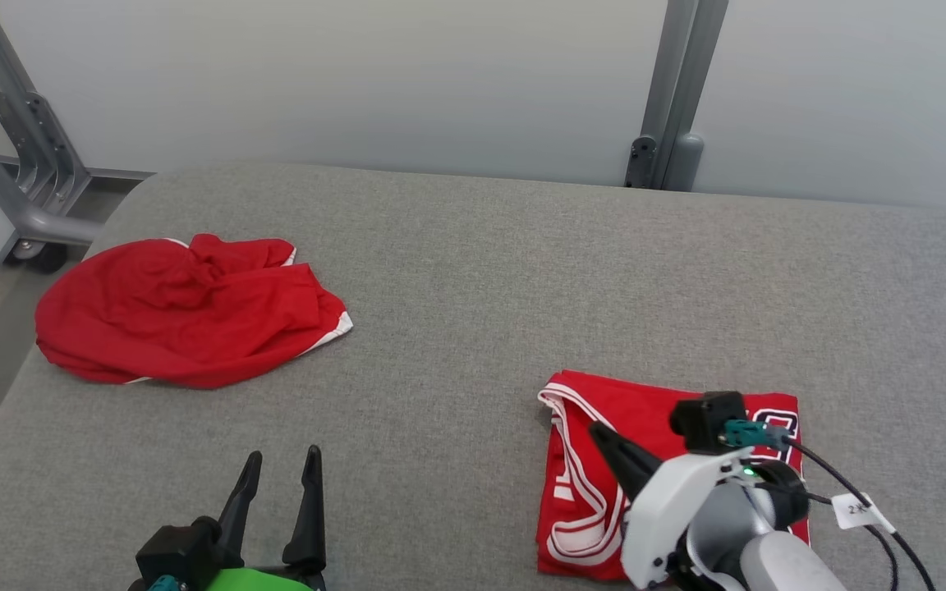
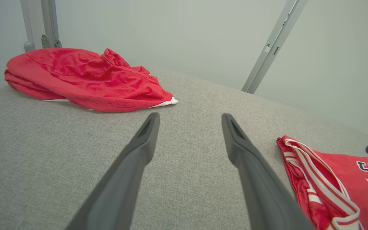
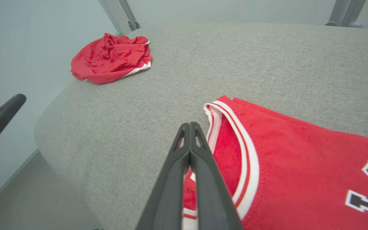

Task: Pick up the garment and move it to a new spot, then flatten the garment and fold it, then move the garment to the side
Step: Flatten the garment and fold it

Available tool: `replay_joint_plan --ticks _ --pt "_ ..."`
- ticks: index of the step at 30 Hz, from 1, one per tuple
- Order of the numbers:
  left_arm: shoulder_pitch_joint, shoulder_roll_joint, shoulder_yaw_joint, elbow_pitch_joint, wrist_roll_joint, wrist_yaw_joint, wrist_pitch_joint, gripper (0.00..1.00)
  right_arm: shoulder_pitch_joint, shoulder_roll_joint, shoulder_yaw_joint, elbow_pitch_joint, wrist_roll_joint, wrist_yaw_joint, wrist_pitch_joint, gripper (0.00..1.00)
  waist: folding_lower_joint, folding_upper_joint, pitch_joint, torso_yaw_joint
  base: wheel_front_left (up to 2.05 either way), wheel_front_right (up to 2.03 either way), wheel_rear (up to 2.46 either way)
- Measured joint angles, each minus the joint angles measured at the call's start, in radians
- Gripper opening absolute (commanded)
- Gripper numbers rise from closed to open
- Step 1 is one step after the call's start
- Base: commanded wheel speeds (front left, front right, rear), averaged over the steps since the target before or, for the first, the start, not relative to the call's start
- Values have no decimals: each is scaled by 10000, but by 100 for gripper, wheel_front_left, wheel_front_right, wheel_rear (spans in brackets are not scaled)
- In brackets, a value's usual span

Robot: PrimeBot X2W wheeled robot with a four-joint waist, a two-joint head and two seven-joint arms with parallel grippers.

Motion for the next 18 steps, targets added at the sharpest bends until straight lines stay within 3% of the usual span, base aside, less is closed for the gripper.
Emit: replay_joint_plan --ticks 3,7,12,18 --pt "1 -8 -12 -40 38 0 0 100 618 -12 -1273 -113 -1290 0 192 0 0 0 38 7 0 0 0" --pt "-7 -25 -17 -65 65 -6 0 100 1031 -29 -1613 94 -1716 0 299 0 0 0 101 73 0 0 0" --pt "-57 -56 -56 -81 150 -50 0 100 1104 -15 -1166 777 -1906 0 251 0 0 0 146 250 0 0 0" --pt "-149 -67 -12 -163 230 -71 0 100 591 -10 259 1390 -1277 0 54 0 0 0 175 476 0 0 0"
